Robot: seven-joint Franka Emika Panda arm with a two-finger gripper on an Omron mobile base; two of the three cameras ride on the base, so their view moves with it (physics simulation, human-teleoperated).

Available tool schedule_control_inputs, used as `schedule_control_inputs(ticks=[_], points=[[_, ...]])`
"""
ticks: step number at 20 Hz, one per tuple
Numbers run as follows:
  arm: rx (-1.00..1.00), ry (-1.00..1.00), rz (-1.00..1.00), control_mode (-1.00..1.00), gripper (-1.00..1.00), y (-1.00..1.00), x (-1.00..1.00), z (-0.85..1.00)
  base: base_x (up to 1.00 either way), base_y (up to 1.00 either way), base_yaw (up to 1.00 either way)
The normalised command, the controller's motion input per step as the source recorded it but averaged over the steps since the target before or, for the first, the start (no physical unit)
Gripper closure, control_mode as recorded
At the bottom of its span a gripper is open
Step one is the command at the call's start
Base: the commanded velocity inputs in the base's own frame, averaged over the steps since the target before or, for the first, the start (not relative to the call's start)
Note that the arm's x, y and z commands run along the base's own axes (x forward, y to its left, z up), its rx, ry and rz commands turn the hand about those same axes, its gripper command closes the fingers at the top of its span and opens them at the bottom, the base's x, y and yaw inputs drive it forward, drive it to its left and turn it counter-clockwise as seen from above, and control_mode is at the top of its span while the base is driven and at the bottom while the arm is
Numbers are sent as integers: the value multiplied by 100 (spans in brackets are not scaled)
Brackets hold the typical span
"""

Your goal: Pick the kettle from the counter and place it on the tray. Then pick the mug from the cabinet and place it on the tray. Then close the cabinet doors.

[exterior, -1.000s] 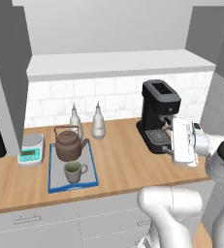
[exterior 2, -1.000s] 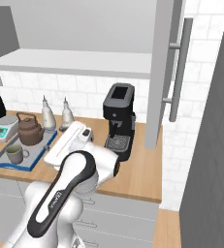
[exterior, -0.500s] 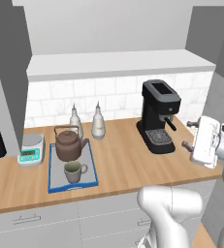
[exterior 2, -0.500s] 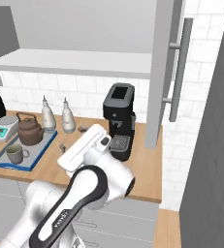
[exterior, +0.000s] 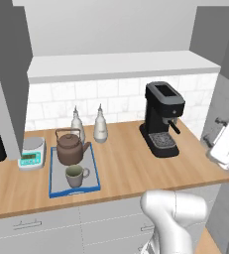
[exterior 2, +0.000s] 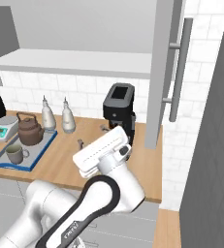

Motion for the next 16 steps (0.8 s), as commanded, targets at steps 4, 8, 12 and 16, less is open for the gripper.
schedule_control_inputs(ticks=[4,8,12,16], points=[[10,-4,-17,-100,-100,-65,0,35,0,0,0],[7,-1,-14,-100,-100,-69,0,44,0,0,0],[9,0,-18,-100,-100,-60,0,23,0,0,0],[5,0,-18,-100,-100,-34,0,-7,0,0,0]])
